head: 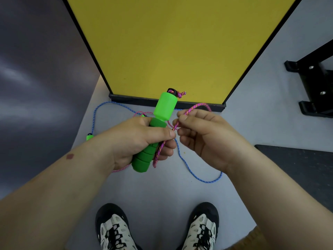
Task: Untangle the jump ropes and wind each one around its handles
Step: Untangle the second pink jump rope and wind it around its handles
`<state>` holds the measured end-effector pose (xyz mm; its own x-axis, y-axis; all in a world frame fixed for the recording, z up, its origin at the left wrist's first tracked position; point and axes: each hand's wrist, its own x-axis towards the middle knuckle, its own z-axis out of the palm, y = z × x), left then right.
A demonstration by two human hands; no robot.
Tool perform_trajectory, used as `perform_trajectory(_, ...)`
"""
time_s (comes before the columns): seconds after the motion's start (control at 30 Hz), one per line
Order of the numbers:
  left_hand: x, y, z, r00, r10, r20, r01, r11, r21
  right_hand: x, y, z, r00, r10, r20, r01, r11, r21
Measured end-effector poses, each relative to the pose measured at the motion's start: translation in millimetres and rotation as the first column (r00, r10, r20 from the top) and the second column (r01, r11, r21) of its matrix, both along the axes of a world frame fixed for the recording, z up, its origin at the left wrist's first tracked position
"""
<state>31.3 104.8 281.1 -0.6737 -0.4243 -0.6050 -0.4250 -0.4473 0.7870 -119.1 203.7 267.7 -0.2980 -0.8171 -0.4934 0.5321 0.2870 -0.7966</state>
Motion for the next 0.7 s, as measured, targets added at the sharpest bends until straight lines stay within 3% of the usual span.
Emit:
perform_trajectory(0.17,-1,-1,0,1.000,0.010,0.004,-0.010,1.000,0.004,3,0,0,0.998,0.035,-0.049,-0.034,0.999,0.027)
perform_trajectory(0.57,1,-2,-4,0.999,-0.047,0.018,0.047,0.999,-0.017,-18,-2,2,0.934,-0.357,-0.026,0.357,0.934,0.007)
perform_trajectory(0.7,1,-2,-4,0.999,-0.038,0.010,0.038,0.999,-0.009,-14,-2,1,0.959,-0.285,0.007,0.285,0.958,0.023)
